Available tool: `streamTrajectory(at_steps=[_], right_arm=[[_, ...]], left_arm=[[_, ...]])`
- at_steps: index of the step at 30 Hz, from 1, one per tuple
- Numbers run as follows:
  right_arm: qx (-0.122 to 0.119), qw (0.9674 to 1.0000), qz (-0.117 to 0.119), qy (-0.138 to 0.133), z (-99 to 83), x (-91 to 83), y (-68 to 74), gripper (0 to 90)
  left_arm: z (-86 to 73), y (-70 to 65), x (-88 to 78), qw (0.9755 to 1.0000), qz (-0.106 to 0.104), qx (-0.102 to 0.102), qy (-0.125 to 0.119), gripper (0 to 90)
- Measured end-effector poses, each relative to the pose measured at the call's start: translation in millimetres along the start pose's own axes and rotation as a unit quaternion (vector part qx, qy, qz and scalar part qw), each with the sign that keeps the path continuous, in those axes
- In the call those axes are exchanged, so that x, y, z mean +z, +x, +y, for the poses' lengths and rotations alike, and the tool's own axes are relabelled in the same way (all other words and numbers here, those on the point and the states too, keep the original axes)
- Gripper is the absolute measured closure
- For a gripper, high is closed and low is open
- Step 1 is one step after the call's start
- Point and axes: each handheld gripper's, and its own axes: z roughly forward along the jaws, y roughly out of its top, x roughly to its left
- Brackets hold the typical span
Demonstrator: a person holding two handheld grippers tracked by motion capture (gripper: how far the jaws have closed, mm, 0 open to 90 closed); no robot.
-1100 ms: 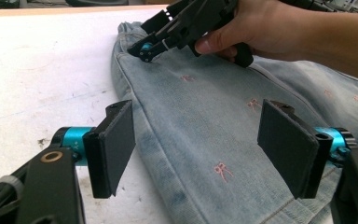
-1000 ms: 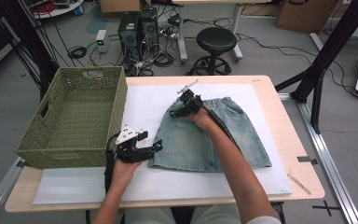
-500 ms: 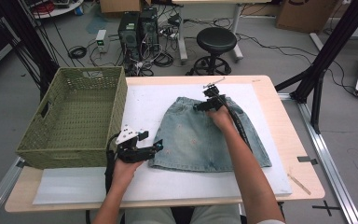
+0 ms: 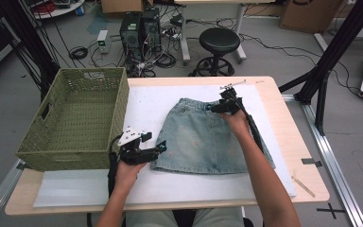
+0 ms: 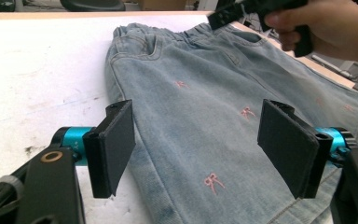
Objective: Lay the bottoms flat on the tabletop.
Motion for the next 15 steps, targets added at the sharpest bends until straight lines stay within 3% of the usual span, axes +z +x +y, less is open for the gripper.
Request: streamTrajectory(at_steps=[1, 3, 7, 10, 12, 13, 15], right_arm=[[-0.006, 1.0, -0.002, -0.001, -3.6, -2.5, 0.4, 39.4], [-0.028, 0.9993, 0.005, 0.024, -12.0, -2.8, 4.2, 39.8], [-0.049, 0.9957, -0.025, 0.074, -23.1, 15.2, 8.2, 39.5], [-0.034, 0.9974, -0.005, 0.063, -25.5, 17.3, 0.7, 38.6], [-0.009, 0.9989, 0.017, 0.043, -24.5, 4.9, -9.2, 37.3], [0.003, 0.9997, 0.013, 0.022, -25.0, -4.8, -14.5, 37.7], [0.005, 0.9998, -0.021, 0.004, -27.0, -21.1, -25.7, 41.3]], left_arm=[[0.3, -0.7, -0.2, 1.0, -0.001, 0.001, -0.001, 27.4], [0.5, -1.5, -0.3, 1.0, 0.0, 0.0, -0.003, 27.4], [0.8, -3.3, -0.9, 1.0, 0.0, 0.0, -0.002, 27.4], [1.8, -3.5, -1.7, 1.0, 0.001, 0.0, -0.004, 27.4], [2.0, -2.8, -1.7, 1.0, 0.001, -0.002, -0.006, 27.4], [1.9, -2.7, -1.3, 1.0, 0.0, -0.003, -0.007, 27.4], [1.9, -3.0, -0.2, 1.0, 0.0, -0.004, -0.006, 27.4]])
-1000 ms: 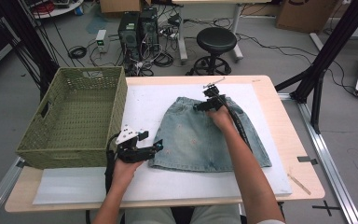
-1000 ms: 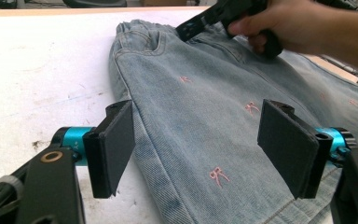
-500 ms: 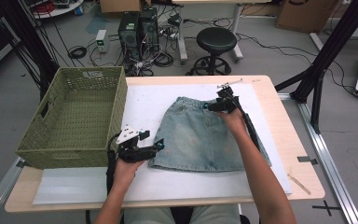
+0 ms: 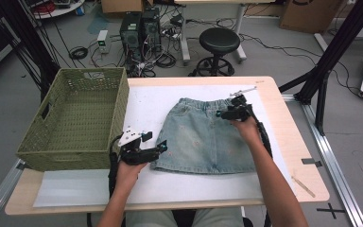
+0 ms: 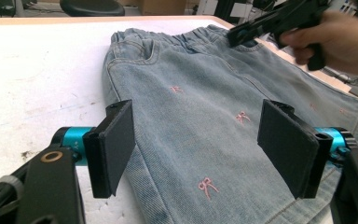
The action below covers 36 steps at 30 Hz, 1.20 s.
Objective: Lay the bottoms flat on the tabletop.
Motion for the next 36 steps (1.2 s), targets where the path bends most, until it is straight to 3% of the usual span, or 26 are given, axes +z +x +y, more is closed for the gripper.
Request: streamTrajectory(at_steps=[2, 5, 6, 8, 11, 13, 16, 21, 23, 25, 28, 30, 33, 36], right_arm=[[-0.006, 0.9991, -0.036, 0.022, -4.4, -3.7, -10.7, 41.7], [-0.008, 0.9957, -0.061, 0.07, -17.9, 8.1, -24.6, 41.9], [0.014, 0.9973, -0.048, 0.053, -22.9, 9.9, -31.1, 42.7], [0.019, 0.9975, -0.055, 0.04, -26.3, 9.4, -37.6, 49.4], [0.03, 0.9975, -0.049, 0.043, -24.9, 6.7, -36.5, 44.4], [0.047, 0.9982, -0.024, 0.029, -24.6, -2.0, -35.5, 41.5], [0.026, 0.9993, -0.028, 0.001, -26.8, -24.7, -26.1, 41.3], [0.011, 0.9997, 0.005, 0.02, -38.7, -23.7, -3.8, 38.6], [-0.007, 0.9987, -0.017, 0.047, -44.7, -12.3, 2.6, 37.9], [-0.023, 0.998, -0.037, 0.046, -48.7, -8.9, 4.3, 38.0], [-0.005, 0.9981, -0.038, 0.048, -46.9, -11.8, 6.0, 36.6], [-0.003, 0.9991, -0.024, 0.036, -44.5, -15.2, 10.6, 36.6], [-0.008, 0.9997, 0.017, 0.013, -38.2, -15.9, 29.7, 36.5], [-0.033, 0.9989, 0.029, 0.013, -33.6, -6.0, 52.6, 39.3]], left_arm=[[0.3, -1.2, 0.6, 1.0, -0.002, 0.001, -0.001, 27.4], [0.2, -2.8, 0.5, 1.0, -0.001, 0.0, -0.002, 27.4], [-0.1, -3.3, 0.0, 1.0, 0.0, -0.001, 0.0, 27.4], [-0.8, -3.8, -1.2, 1.0, 0.002, 0.0, 0.001, 27.4], [-2.0, -4.8, -2.3, 1.0, 0.003, -0.002, 0.0, 27.4], [-3.1, -6.3, -2.7, 1.0, 0.003, -0.002, 0.0, 27.4], [-3.4, -9.0, -2.2, 1.0, 0.001, 0.001, 0.001, 27.4], [-3.0, -12.1, -4.2, 1.0, 0.001, 0.002, -0.002, 27.4], [-2.9, -13.5, -6.2, 1.0, 0.001, 0.002, -0.003, 27.4], [-2.3, -14.1, -9.2, 1.0, 0.002, 0.002, -0.005, 27.4], [-1.8, -13.7, -11.9, 1.0, 0.003, 0.002, -0.007, 27.4], [-1.8, -13.2, -12.4, 1.0, 0.003, 0.002, -0.007, 27.4], [-2.0, -12.1, -11.5, 1.0, 0.004, 0.001, -0.008, 27.4], [-1.8, -11.1, -11.7, 1.0, 0.004, 0.001, -0.007, 27.4]])
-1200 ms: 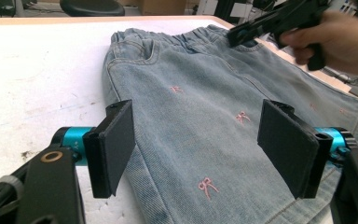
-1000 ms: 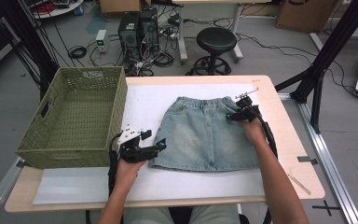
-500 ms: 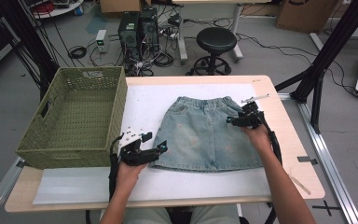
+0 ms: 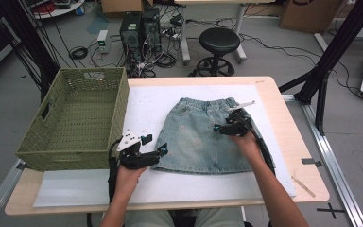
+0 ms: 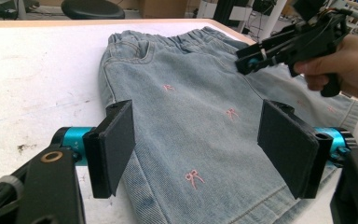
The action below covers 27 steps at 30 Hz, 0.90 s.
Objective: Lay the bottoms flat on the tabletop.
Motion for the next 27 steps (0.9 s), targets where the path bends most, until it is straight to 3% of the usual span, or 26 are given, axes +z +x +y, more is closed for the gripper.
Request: streamTrajectory(at_steps=[2, 4, 7, 11, 14, 16, 18, 20, 22, 24, 27], right_arm=[[-0.018, 0.9998, -0.002, 0.011, 2.5, 10.1, 12.2, 42.9], [-0.041, 0.9987, -0.018, 0.025, 1.8, 18.1, 17.1, 43.0], [-0.036, 0.9982, -0.025, 0.042, 7.1, 13.7, 15.4, 43.1], [-0.039, 0.9993, 0.0, -0.002, 14.8, 6.2, 28.4, 43.4], [-0.058, 0.9978, 0.0, 0.032, 13.2, 21.0, 40.7, 42.5], [-0.073, 0.9968, -0.018, 0.029, 9.4, 24.8, 45.6, 42.1], [-0.067, 0.9971, -0.009, 0.034, 8.7, 20.9, 46.2, 41.2], [-0.058, 0.9977, 0.019, 0.03, 6.7, 9.5, 42.4, 42.0], [-0.048, 0.9985, 0.026, 0.006, -1.0, -6.4, 36.6, 43.2], [-0.03, 0.9992, 0.023, -0.013, -16.0, -25.9, 22.4, 45.9], [-0.014, 0.9999, -0.007, -0.006, -38.5, -45.5, -1.2, 47.4]], left_arm=[[0.4, 0.4, -0.5, 1.0, 0.001, -0.001, -0.002, 27.4], [0.8, 0.7, -1.2, 1.0, 0.001, -0.001, -0.002, 27.4], [0.9, 0.4, -2.0, 1.0, 0.001, 0.0, -0.002, 27.4], [-0.4, 0.8, -2.2, 1.0, 0.001, 0.0, -0.001, 27.4], [-1.0, 0.7, -3.2, 1.0, 0.002, -0.001, -0.003, 27.4], [-1.0, 0.7, -3.8, 1.0, 0.001, -0.001, -0.002, 27.4], [-1.3, 1.0, -4.3, 1.0, 0.0, 0.0, 0.0, 27.4], [-1.7, 1.4, -5.4, 1.0, 0.001, -0.002, -0.002, 27.5], [-2.4, 2.5, -6.6, 1.0, 0.002, -0.003, -0.003, 27.5], [-3.1, 2.1, -7.6, 1.0, 0.004, -0.005, -0.003, 27.4], [-4.4, 0.9, -8.6, 1.0, 0.003, -0.002, -0.004, 27.5]])
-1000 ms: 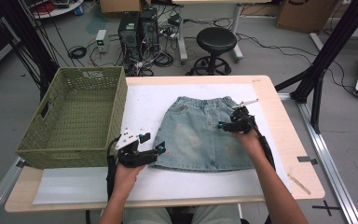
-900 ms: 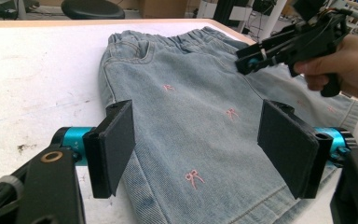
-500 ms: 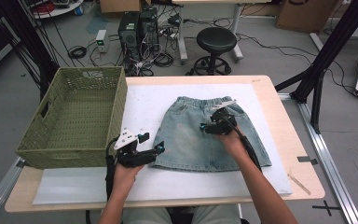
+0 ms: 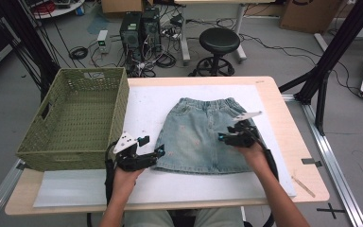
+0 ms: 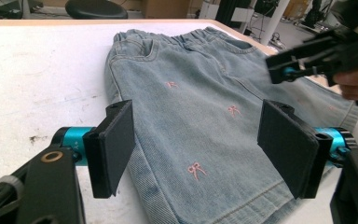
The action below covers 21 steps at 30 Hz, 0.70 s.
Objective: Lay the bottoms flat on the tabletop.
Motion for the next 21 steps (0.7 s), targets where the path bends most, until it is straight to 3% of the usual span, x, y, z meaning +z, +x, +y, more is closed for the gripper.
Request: streamTrajectory(at_steps=[2, 4, 6, 10, 12, 14, 21], right_arm=[[0.011, 0.9997, -0.015, 0.017, -13.4, -6.2, -12.9, 47.3], [0.008, 0.9989, -0.014, 0.044, -24.9, -5.9, -18.2, 47.4], [-0.011, 0.999, -0.019, 0.04, -33.4, -7.9, -17.9, 47.4], [-0.003, 0.9993, -0.017, 0.034, -37.6, -18.3, -16.2, 47.1], [-0.014, 0.9993, -0.016, 0.031, -41.6, -24.4, -12.2, 48.1], [-0.034, 0.9976, -0.023, 0.057, -49.5, -24.4, -8.7, 48.5], [-0.006, 0.9997, -0.003, 0.025, -70.9, -48.1, -14.7, 53.1]], left_arm=[[-1.0, -0.3, 1.3, 1.0, -0.001, -0.001, 0.003, 27.5], [-2.1, -1.3, 3.4, 1.0, -0.003, -0.002, 0.005, 27.9], [-2.7, -2.5, 4.4, 1.0, -0.005, 0.001, 0.009, 28.3], [-2.1, -1.8, 4.3, 0.9999, -0.005, 0.0, 0.01, 28.6], [-2.4, -1.1, 3.8, 1.0, -0.003, -0.001, 0.009, 28.6], [-2.9, -0.5, 3.5, 0.9999, -0.002, -0.001, 0.011, 28.6], [-6.6, 0.4, 1.9, 0.9999, -0.001, -0.003, 0.013, 30.0]])
